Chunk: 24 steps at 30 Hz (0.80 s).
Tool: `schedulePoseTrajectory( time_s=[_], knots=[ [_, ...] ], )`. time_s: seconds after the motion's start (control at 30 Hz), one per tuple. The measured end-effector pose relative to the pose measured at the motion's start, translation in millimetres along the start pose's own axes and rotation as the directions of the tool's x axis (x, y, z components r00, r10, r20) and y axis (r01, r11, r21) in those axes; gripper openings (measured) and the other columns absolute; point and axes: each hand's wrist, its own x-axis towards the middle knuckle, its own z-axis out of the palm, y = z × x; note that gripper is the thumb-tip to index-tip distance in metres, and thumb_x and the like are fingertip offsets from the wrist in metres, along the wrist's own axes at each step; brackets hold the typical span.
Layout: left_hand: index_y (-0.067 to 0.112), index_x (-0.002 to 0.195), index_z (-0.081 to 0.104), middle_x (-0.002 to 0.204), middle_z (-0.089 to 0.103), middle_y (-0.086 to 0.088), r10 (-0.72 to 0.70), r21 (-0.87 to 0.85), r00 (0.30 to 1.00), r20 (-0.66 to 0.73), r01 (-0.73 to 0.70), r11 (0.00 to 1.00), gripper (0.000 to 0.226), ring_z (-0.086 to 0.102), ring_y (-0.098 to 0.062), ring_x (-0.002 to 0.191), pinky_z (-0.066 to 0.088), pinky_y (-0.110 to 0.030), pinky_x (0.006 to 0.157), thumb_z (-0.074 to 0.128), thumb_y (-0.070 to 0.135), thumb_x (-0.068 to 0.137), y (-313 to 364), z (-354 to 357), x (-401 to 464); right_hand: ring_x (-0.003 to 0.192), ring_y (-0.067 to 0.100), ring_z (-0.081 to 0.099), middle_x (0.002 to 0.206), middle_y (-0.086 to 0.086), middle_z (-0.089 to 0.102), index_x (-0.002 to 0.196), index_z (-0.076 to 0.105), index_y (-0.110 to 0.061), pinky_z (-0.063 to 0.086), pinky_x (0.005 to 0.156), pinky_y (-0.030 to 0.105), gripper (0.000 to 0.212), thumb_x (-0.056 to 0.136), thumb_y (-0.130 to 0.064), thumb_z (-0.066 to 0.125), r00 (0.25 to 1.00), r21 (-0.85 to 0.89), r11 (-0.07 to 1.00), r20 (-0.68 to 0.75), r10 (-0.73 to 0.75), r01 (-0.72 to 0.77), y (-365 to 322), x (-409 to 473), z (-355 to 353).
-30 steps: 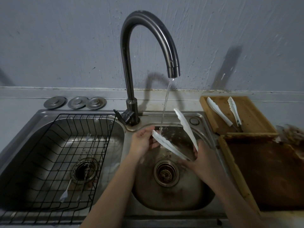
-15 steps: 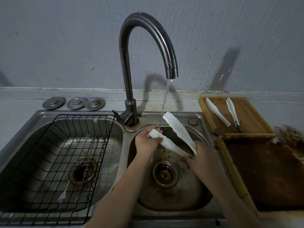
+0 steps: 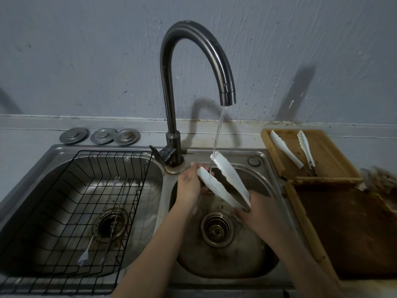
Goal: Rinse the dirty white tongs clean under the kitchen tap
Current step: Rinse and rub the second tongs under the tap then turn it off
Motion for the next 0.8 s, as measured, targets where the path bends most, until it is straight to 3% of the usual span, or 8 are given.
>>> schedulePoseTrajectory(
  time_s=[0.13,0.27,0.4,0.5,0.6,0.67,0.7,0.8],
  knots=[
    [0.005,0.084,0.067,0.086,0.068,-0.02,0.025,0.077,0.997,0.07,-0.03,0.997,0.051,0.065,-0.033,0.081,0.051,-0.049,0.083,0.057,0.055,0.079,-1,1,-3,0.084,0.013,0.06,0.107,0.003,0.064,0.109,0.051,-0.015,0.048,0.069,0.023,0.028,0.09,-0.034,0.056,0.993,-0.075,0.997,0.12,0.001,0.008,0,-1,9],
    [0.002,0.115,0.063,0.09,0.07,-0.014,-0.038,-0.048,0.999,0.036,0.04,0.998,0.031,0.068,-0.025,0.08,0.057,-0.043,0.079,0.066,0.005,0.084,-4,-1,-1,0.094,0.016,0.063,0.11,0.002,0.063,0.114,0.048,-0.018,0.045,0.07,0.024,0.027,0.091,-0.032,0.052,0.994,-0.156,0.987,0.108,-0.006,0.023,-4,-2,16],
    [0.003,0.114,0.061,0.089,0.069,-0.011,-0.101,-0.234,0.995,0.006,0.099,0.967,0.029,0.066,-0.021,0.08,0.056,-0.036,0.074,0.057,-0.005,0.087,10,-6,1,0.089,0.011,0.058,0.106,-0.002,0.06,0.112,0.047,-0.021,0.032,0.059,0.011,0.025,0.09,-0.03,0.054,0.981,-0.208,0.969,-0.105,-0.16,0.136,-2,-5,22],
    [0.005,0.117,0.058,0.086,0.067,-0.012,-0.158,-0.319,0.985,-0.064,0.13,0.939,0.031,0.064,-0.02,0.077,0.055,-0.036,0.072,0.054,-0.005,0.088,18,-14,11,0.096,0.017,0.054,0.107,0.005,0.056,0.118,0.057,-0.014,0.04,0.077,0.018,0.038,0.082,-0.022,0.067,0.901,-0.203,0.943,-0.299,-0.315,0.263,3,-9,22],
    [-0.001,0.122,0.053,0.1,0.063,-0.017,-0.228,-0.412,0.971,-0.065,0.182,0.893,0.031,0.059,-0.021,0.078,0.053,-0.043,0.085,0.048,-0.004,0.092,11,-23,24,0.094,0.013,0.058,0.105,0.002,0.058,0.115,0.059,-0.016,0.048,0.075,0.018,0.032,0.084,-0.022,0.066,0.861,-0.03,0.951,-0.417,-0.291,0.307,3,-7,11],
    [-0.004,0.104,0.056,0.097,0.058,-0.019,-0.292,-0.444,0.956,-0.029,0.25,0.861,0.014,0.058,-0.026,0.083,0.052,-0.046,0.09,0.046,0.002,0.095,2,-26,25,0.079,0.007,0.065,0.096,0.0,0.065,0.107,0.061,-0.018,0.053,0.065,0.013,0.02,0.087,-0.021,0.06,0.897,0.234,0.922,-0.393,-0.201,0.309,0,-2,4],
    [-0.004,0.099,0.056,0.093,0.057,-0.021,-0.33,-0.458,0.944,-0.014,0.287,0.841,0.014,0.06,-0.029,0.087,0.054,-0.045,0.083,0.045,0.004,0.097,-3,-25,23,0.072,0.007,0.067,0.088,0.002,0.069,0.102,0.061,-0.017,0.054,0.061,0.013,0.015,0.087,-0.02,0.059,0.897,0.318,0.891,-0.4,-0.186,0.326,-3,1,0],
    [-0.01,0.127,0.045,0.083,0.063,-0.026,-0.449,-0.54,0.892,0.059,0.406,0.737,0.034,0.067,-0.031,0.078,0.058,-0.043,0.064,0.038,0.008,0.099,-20,-20,19,0.062,0.005,0.065,0.075,0.002,0.067,0.098,0.064,-0.01,0.052,0.053,0.011,0.015,0.087,-0.019,0.059,0.861,0.327,0.848,-0.44,-0.253,0.416,-24,12,-11]
  ],
)
